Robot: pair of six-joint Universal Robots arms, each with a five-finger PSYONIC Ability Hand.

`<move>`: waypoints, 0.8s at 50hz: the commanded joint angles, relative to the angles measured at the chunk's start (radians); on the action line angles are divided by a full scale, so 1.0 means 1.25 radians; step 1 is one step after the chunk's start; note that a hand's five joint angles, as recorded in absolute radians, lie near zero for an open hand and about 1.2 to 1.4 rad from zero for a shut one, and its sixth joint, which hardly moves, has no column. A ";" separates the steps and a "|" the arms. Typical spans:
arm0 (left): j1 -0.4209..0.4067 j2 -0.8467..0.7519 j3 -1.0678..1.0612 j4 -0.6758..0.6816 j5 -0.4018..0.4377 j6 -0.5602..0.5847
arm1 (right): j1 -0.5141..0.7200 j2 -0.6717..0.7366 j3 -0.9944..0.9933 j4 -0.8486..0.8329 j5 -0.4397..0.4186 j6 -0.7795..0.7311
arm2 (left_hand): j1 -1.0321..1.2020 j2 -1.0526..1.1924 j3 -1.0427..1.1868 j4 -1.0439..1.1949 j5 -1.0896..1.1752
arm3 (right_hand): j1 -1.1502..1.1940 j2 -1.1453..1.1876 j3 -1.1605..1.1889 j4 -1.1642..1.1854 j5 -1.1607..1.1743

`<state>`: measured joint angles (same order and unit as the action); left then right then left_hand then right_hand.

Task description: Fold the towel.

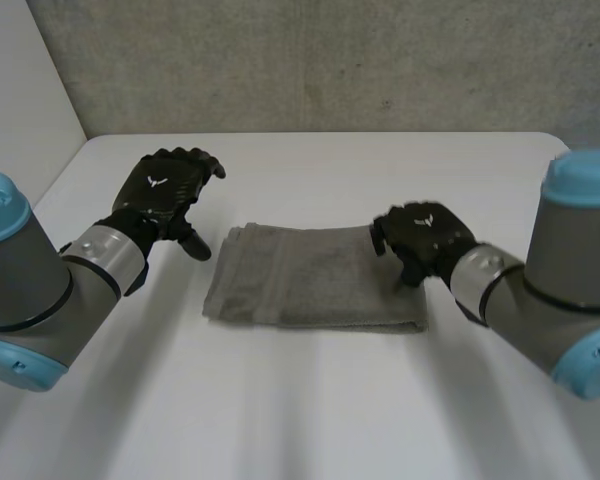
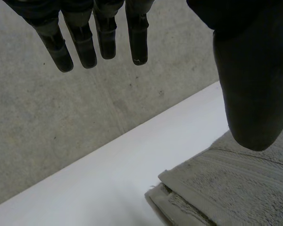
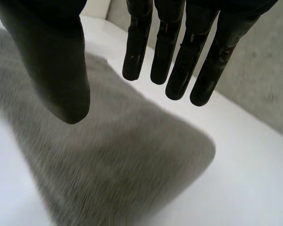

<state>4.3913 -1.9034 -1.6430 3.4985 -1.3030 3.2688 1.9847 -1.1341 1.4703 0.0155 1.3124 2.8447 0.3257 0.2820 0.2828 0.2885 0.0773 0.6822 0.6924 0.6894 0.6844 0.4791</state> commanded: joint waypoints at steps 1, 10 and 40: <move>0.005 -0.014 -0.002 0.003 0.007 -0.019 | -0.114 -0.039 0.207 -0.153 -0.061 0.039 | -0.080 -0.045 -0.046 -0.051 -0.021 | -0.027 -0.035 -0.033 -0.029 -0.004; 0.005 -0.036 -0.007 0.009 0.005 -0.028 | -0.129 -0.030 0.255 -0.216 -0.091 0.074 | -0.080 -0.045 -0.046 -0.051 -0.021 | -0.013 -0.021 -0.018 -0.014 0.010; 0.005 -0.059 -0.020 0.014 0.004 -0.028 | -0.116 0.073 0.251 -0.318 -0.088 0.107 | -0.080 -0.045 -0.046 -0.051 -0.021 | 0.278 0.270 0.273 0.277 0.301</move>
<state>4.3979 -1.9776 -1.6666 3.5160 -1.2977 3.2322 1.8381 -1.0627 1.7878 -0.3630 1.1998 2.9795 0.3257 0.2808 0.2828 0.2885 0.0773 0.8316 0.8317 0.8196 0.8220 0.6512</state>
